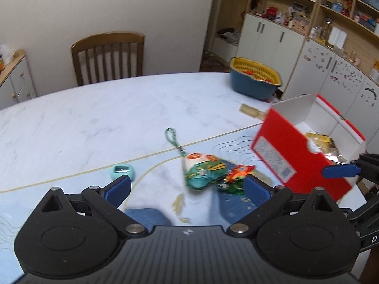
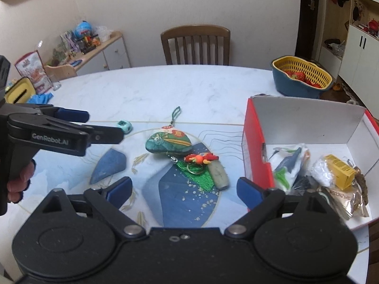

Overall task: Organize objects
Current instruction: 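Withdraw both tools from the shoebox toward the remaining table items, then grasp the teal sharpener with the left tool while the right tool grasps the pale green stone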

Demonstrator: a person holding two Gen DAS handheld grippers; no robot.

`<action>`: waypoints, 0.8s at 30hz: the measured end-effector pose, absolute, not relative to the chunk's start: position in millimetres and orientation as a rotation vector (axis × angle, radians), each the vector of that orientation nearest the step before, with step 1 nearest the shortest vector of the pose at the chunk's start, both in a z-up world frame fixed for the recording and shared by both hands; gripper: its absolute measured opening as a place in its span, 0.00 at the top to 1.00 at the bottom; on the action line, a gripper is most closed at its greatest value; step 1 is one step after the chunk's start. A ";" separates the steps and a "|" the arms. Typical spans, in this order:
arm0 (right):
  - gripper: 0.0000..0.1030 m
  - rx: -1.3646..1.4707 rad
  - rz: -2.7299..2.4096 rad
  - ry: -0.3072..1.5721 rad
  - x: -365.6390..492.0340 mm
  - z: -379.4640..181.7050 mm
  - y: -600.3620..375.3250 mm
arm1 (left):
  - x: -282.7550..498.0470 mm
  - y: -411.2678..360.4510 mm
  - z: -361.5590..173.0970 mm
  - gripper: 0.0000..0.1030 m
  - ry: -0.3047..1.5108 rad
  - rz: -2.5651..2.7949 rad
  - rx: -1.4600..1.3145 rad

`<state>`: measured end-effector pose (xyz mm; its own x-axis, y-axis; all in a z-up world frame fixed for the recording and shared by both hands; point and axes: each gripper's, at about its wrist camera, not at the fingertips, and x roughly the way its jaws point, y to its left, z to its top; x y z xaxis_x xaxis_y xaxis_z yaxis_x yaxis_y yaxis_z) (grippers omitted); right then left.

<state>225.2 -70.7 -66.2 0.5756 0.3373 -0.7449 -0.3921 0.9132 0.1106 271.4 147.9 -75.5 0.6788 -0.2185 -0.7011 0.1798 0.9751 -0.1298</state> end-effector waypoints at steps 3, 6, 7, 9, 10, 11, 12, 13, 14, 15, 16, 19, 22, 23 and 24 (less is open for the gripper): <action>0.13 -0.073 0.409 0.867 230.8 -75.6 -62.8 | 279.2 161.8 -85.1 0.01 0.805 -0.204 -0.064; 0.17 -0.075 0.376 0.870 235.7 -85.8 -56.9 | 289.0 172.9 -95.7 0.01 0.815 -0.175 -0.054; 0.21 -0.074 0.366 0.874 238.9 -89.0 -55.5 | 292.7 176.2 -99.2 0.01 0.820 -0.164 -0.053; 0.23 -0.074 0.333 0.876 243.9 -95.7 -52.7 | 299.5 182.9 -105.7 0.01 0.824 -0.147 -0.056; 0.25 -0.072 0.319 0.876 246.7 -99.2 -51.0 | 303.0 185.4 -109.1 0.01 0.826 -0.138 -0.057; 0.26 -0.070 0.305 0.873 249.3 -102.4 -50.1 | 306.2 187.5 -112.3 0.01 0.828 -0.132 -0.056; 0.27 -0.069 0.291 0.874 252.4 -105.8 -49.4 | 309.3 189.2 -115.5 0.01 0.829 -0.128 -0.054; 0.29 -0.069 0.278 0.876 255.6 -109.4 -48.7 | 312.5 190.9 -118.7 0.01 0.831 -0.125 -0.052; 0.30 -0.072 0.267 0.881 259.2 -113.1 -48.1 | 315.6 192.4 -121.7 0.01 0.832 -0.122 -0.050; 0.31 -0.074 0.258 0.890 262.3 -116.8 -47.1 | 318.7 194.0 -124.9 0.01 0.832 -0.118 -0.046; 0.33 -0.079 0.249 0.899 265.2 -120.8 -45.8 | 321.8 195.2 -128.0 0.01 0.833 -0.113 -0.043; 0.36 -0.083 0.222 0.900 269.8 -130.0 -43.2 | 330.7 200.0 -137.0 0.01 0.841 -0.104 -0.041; 0.40 -0.086 0.196 0.894 273.9 -136.5 -41.5 | 338.0 201.6 -144.8 0.02 0.842 -0.104 -0.034; 0.40 -0.086 0.187 0.895 275.5 -138.8 -40.9 | 339.8 201.7 -147.1 0.02 0.840 -0.108 -0.030; 0.41 -0.087 0.180 0.899 277.8 -141.3 -40.1 | 341.1 201.7 -148.8 0.02 0.837 -0.110 -0.026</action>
